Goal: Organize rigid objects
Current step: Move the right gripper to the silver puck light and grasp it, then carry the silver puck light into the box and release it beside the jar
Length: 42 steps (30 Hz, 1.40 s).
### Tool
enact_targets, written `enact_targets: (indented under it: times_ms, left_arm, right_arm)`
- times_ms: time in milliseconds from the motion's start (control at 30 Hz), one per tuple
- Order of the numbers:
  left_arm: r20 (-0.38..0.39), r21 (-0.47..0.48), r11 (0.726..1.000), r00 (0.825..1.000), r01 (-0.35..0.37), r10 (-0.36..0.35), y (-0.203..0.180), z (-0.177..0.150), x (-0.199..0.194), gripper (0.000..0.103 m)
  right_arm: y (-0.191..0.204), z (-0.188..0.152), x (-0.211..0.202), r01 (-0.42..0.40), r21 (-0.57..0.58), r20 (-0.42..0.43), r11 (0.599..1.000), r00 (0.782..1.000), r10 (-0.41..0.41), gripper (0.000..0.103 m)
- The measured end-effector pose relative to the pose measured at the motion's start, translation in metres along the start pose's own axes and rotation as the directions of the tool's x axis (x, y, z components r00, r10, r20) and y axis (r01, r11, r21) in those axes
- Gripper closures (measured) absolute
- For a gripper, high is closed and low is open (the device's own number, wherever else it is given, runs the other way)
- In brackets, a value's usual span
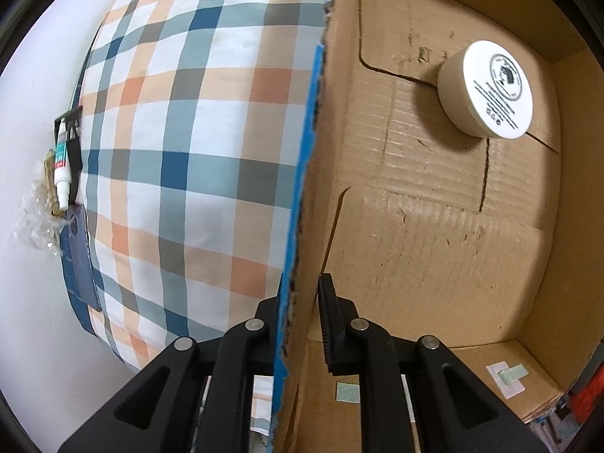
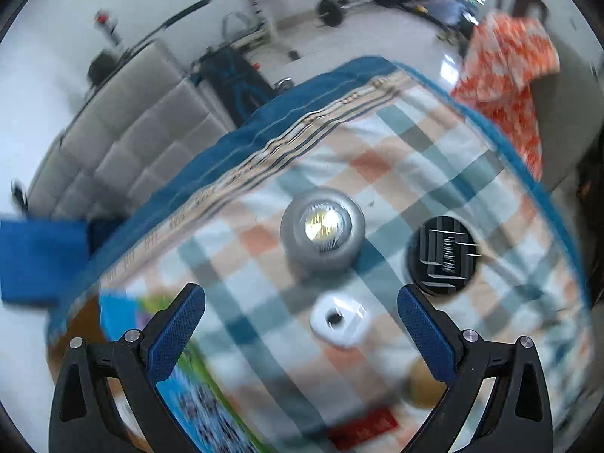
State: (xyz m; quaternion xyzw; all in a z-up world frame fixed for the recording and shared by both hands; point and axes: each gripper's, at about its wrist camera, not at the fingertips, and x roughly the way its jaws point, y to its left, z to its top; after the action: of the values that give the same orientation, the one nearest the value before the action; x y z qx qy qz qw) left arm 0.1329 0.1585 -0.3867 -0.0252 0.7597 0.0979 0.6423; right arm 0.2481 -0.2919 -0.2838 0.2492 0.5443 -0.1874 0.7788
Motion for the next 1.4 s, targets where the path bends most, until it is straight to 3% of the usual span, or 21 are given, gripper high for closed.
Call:
enact_targets:
  times_ms: [167, 267, 300, 333, 400, 533, 633, 700, 767, 867, 1100, 1200, 1400]
  left_arm:
    - [-0.012, -0.023, 1.0, 1.0, -0.002, 0.002, 0.002, 0.002, 0.003, 0.091]
    - [-0.02, -0.028, 1.0, 1.0, -0.004, 0.004, 0.003, 0.003, 0.004, 0.091]
    - [-0.022, -0.029, 1.0, 1.0, -0.005, 0.004, 0.003, 0.003, 0.004, 0.091]
    - [-0.022, -0.028, 1.0, 1.0, -0.005, 0.004, 0.004, 0.003, 0.004, 0.091]
    - [-0.022, -0.029, 1.0, 1.0, -0.004, 0.003, 0.003, 0.004, 0.005, 0.091]
    - [-0.018, -0.019, 1.0, 1.0, -0.008, 0.007, 0.001, 0.005, 0.003, 0.091]
    - [-0.018, -0.007, 1.0, 1.0, -0.011, 0.011, -0.003, 0.006, 0.002, 0.091]
    - [-0.019, -0.006, 1.0, 1.0, -0.012, 0.012, -0.005, 0.006, 0.001, 0.091]
    - [-0.017, 0.001, 1.0, 1.0, -0.014, 0.014, -0.006, 0.006, 0.001, 0.091]
    - [-0.016, 0.005, 1.0, 1.0, -0.016, 0.016, -0.007, 0.006, 0.0, 0.091]
    - [-0.015, 0.003, 1.0, 1.0, -0.013, 0.013, -0.007, 0.006, -0.001, 0.091]
    - [-0.014, 0.004, 1.0, 1.0, -0.007, 0.007, -0.005, 0.005, -0.001, 0.091]
    - [-0.007, 0.013, 1.0, 1.0, -0.006, 0.006, -0.005, 0.004, -0.002, 0.091]
  right_arm:
    - [-0.014, 0.023, 0.056, 0.025, 0.133, -0.042, 0.991, 0.999, -0.02, 0.001]
    - [-0.014, 0.032, 0.08, 0.061, 0.138, -0.06, 0.989, 0.997, -0.053, 0.011]
    - [-0.012, 0.035, 0.088, 0.071, 0.127, -0.072, 0.989, 0.995, -0.062, 0.022]
    - [-0.011, 0.037, 0.096, 0.104, 0.108, -0.091, 0.989, 0.991, -0.094, 0.027]
    - [-0.008, 0.038, 0.102, 0.133, 0.075, -0.105, 0.988, 0.987, -0.125, 0.029]
    - [0.01, 0.029, 0.102, 0.109, -0.049, -0.171, 0.993, 0.978, -0.116, 0.029]
    - [0.031, 0.011, 0.104, 0.03, -0.148, -0.276, 0.988, 0.958, -0.071, 0.029]
    - [0.047, -0.004, 0.109, 0.013, -0.233, -0.345, 0.972, 0.934, -0.095, 0.029]
    - [0.058, -0.013, 0.111, 0.026, -0.295, -0.354, 0.955, 0.926, -0.134, 0.028]
    - [0.064, -0.015, 0.113, 0.034, -0.319, -0.357, 0.947, 0.922, -0.153, 0.028]
    - [0.067, -0.008, 0.127, 0.032, -0.328, -0.426, 0.944, 0.887, -0.178, 0.029]
    - [0.073, -0.007, 0.126, 0.036, -0.333, -0.42, 0.942, 0.889, -0.182, 0.03]
    - [0.079, -0.016, 0.077, -0.048, -0.294, -0.394, 0.955, 0.916, -0.076, 0.03]
